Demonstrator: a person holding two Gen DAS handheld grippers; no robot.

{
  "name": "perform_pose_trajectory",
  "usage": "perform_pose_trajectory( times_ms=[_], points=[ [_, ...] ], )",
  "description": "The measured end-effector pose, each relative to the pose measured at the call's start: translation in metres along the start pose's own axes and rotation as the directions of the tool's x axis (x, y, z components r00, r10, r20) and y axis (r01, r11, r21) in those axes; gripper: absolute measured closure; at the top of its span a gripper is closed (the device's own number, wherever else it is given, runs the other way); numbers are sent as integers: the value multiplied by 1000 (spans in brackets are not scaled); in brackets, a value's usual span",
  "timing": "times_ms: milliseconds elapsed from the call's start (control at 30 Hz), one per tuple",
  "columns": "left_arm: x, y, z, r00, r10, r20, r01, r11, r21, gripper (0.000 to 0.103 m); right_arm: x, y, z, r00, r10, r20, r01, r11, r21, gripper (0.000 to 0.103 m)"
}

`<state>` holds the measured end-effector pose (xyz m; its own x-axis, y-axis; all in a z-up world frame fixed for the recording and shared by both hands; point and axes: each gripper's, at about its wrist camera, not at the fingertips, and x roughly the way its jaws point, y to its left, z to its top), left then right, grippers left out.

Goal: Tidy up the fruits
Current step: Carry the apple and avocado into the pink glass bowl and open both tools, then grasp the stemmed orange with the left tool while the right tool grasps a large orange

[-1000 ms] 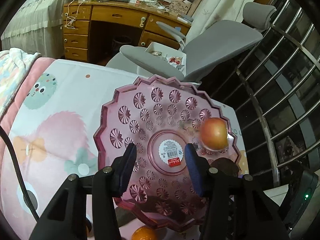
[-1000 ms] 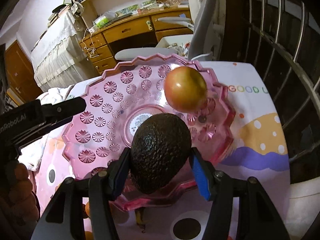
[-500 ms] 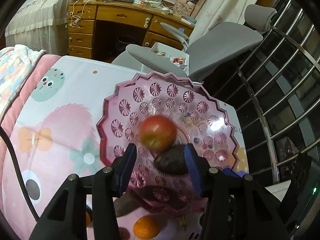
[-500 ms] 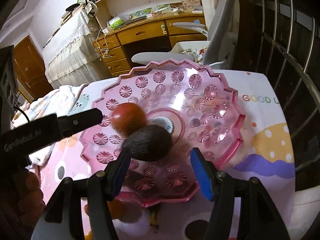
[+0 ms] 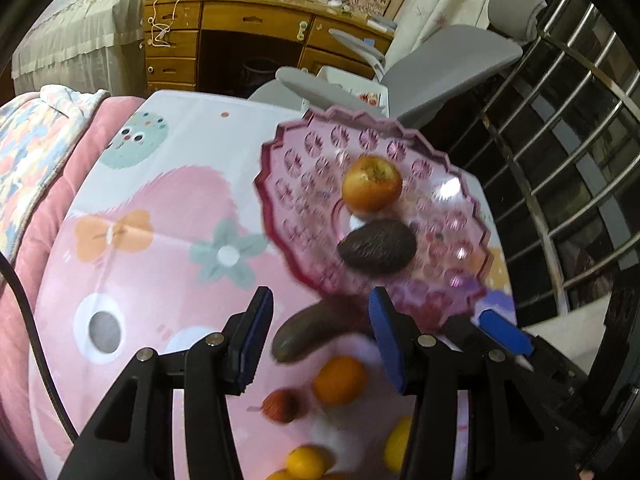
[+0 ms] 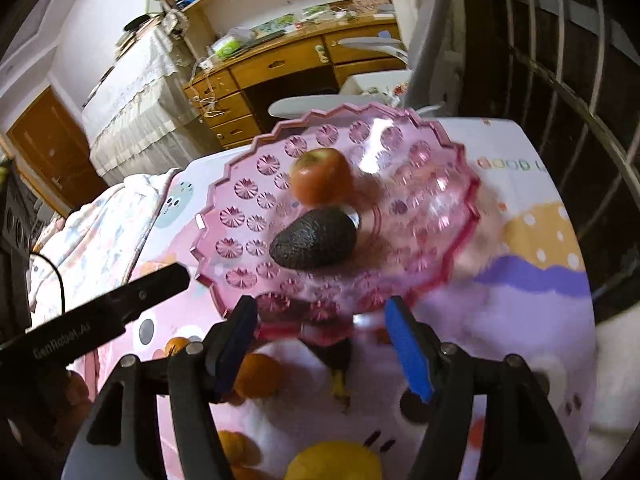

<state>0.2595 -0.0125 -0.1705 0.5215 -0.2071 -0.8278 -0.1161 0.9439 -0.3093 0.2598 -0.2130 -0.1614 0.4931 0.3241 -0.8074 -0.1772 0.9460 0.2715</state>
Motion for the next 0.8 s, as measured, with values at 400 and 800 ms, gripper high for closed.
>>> perform_pose_trajectory(
  times_ms=[400, 800],
  points=[
    [-15, 35, -23, 995, -9, -98, 20, 994, 111, 55, -26, 8, -50, 987, -158, -1, 157, 975, 160, 35],
    [-9, 55, -28, 988, 16, -152, 31, 954, 299, 55, -48, 43, -110, 969, -247, 9, 232, 923, 307, 30]
  ],
)
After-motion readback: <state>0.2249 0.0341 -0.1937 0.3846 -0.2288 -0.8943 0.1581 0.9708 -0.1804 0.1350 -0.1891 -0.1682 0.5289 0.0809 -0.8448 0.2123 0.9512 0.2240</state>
